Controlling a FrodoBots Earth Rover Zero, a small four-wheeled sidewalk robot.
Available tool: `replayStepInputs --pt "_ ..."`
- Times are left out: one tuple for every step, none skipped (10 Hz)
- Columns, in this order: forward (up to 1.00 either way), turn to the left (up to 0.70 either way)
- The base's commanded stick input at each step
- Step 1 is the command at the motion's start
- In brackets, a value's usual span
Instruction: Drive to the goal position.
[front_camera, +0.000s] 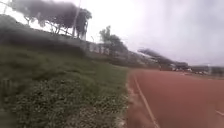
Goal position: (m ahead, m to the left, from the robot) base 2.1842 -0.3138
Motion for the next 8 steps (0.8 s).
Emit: replayStepInputs --pt "0.50 -0.46" --pt "0.50 -0.46" --pt "0.50 -0.46" --pt "0.50 -0.46" --pt "0.50 -0.46" --pt "0.50 -0.46" --pt "0.50 0.00" --pt "0.50 0.00"
